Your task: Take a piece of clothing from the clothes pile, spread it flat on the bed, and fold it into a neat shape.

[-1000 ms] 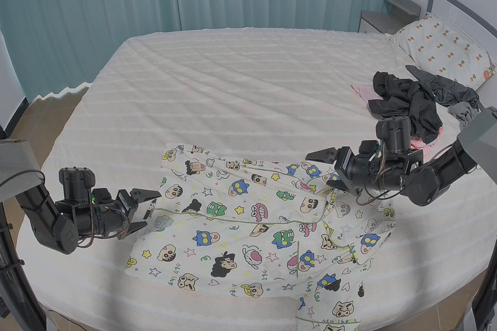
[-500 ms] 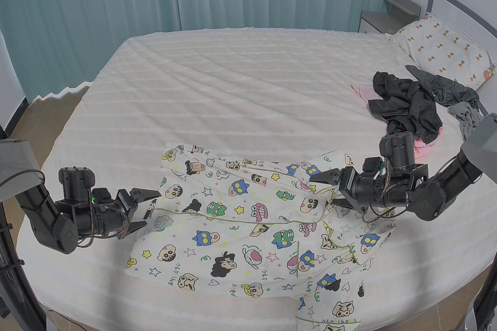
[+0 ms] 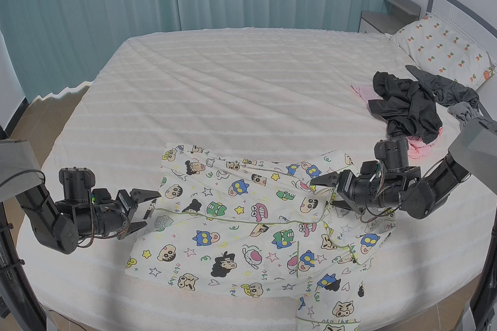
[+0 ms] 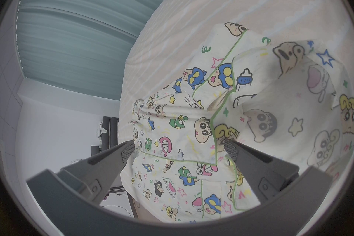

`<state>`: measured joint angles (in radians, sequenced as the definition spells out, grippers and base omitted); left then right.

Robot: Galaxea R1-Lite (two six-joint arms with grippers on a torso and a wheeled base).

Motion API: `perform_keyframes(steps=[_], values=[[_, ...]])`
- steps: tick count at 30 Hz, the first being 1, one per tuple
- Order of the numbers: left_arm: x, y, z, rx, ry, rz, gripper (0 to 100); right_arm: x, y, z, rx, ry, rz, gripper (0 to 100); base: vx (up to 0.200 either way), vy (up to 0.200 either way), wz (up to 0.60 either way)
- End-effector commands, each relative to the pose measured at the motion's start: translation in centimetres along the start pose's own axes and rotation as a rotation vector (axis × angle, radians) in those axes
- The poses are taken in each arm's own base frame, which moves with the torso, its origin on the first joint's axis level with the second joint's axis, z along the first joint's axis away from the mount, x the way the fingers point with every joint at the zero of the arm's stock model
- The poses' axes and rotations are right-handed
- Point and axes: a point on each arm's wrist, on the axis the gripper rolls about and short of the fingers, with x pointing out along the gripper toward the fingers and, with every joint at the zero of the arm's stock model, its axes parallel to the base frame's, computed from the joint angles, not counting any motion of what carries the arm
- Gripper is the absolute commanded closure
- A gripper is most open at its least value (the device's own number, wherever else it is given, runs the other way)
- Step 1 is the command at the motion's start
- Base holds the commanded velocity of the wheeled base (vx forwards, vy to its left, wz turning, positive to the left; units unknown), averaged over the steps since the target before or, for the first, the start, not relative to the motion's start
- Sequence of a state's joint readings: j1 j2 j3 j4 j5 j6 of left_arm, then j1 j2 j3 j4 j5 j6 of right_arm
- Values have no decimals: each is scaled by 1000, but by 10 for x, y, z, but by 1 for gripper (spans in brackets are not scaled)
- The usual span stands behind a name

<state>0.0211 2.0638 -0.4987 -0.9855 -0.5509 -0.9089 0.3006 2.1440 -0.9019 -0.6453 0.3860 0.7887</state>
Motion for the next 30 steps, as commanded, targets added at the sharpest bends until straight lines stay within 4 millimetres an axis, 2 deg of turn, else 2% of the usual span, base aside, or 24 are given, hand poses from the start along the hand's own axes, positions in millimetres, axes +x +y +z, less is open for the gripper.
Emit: perform_keyframes(steps=[1,3,4,5,7,8,18,21,27,30], values=[[1,1,0,-2,0,5,0,26,-13,1,11,21,-18,0,0,0,0],[1,1,0,-2,0,5,0,30,-14,2,11,19,-19,0,0,0,0],[1,1,0,0,-2,6,0,41,-22,0,18,22,-44,0,0,0,0],[1,1,0,0,-2,6,0,41,-22,0,18,22,-44,0,0,0,0],[1,1,0,0,-2,6,0,59,-34,-4,20,16,-88,0,0,0,0],[1,1,0,0,-2,6,0,61,-35,-5,21,20,-91,0,0,0,0],[1,1,0,1,-2,6,0,62,-34,-3,22,8,-84,0,0,0,0],[1,2,0,-1,-1,7,0,54,-27,-1,21,-4,-74,0,0,0,0],[1,1,0,0,-2,6,0,13,13,13,-16,-75,6,0,0,0,0],[1,1,0,1,-2,6,0,3,30,15,-38,-95,44,0,0,0,0]])
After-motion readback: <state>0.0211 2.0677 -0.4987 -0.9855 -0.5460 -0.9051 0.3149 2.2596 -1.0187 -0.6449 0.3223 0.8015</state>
